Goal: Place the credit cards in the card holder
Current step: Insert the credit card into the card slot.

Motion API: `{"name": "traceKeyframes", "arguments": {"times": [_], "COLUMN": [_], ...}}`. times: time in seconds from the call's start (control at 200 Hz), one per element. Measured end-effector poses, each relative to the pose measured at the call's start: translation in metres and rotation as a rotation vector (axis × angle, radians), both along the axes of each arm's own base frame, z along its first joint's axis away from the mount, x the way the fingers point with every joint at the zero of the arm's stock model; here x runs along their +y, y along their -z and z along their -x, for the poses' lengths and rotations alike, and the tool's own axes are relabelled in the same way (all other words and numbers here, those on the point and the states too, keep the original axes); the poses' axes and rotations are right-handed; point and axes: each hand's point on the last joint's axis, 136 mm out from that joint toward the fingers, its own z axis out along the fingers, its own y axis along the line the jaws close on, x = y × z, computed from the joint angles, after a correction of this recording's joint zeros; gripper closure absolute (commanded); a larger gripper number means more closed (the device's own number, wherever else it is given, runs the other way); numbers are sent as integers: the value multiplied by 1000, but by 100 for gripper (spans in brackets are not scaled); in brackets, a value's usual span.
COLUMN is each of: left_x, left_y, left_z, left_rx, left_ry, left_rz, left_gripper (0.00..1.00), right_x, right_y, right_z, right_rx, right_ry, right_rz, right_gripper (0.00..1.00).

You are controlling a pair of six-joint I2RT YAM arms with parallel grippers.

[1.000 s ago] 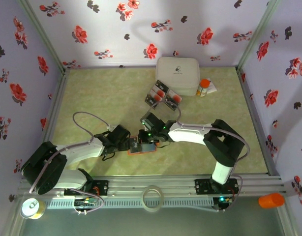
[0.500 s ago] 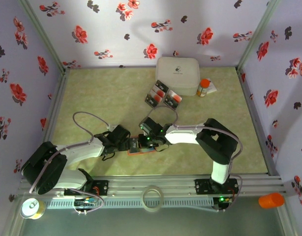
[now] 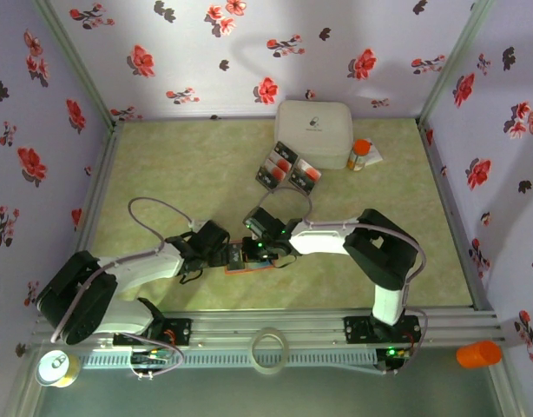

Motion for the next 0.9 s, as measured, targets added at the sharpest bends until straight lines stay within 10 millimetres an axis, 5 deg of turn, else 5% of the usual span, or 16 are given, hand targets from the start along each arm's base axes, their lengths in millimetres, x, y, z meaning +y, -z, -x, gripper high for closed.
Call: {"name": "traceKeyframes", "arguments": {"times": [0.565, 0.9], "left_x": [3, -8], "left_y": [-16, -71], "left_z": [-7, -20], "left_rx": [-34, -136], "left_ry": [-29, -11], "left_rz": [73, 170], "left_gripper": [15, 12], "right_x": [-25, -60], "right_y": [-27, -57], "right_z": [-24, -56], "right_rx": [-57, -140], "right_ry": [35, 100], "right_rz": [24, 13], "right_gripper": [92, 91]}}
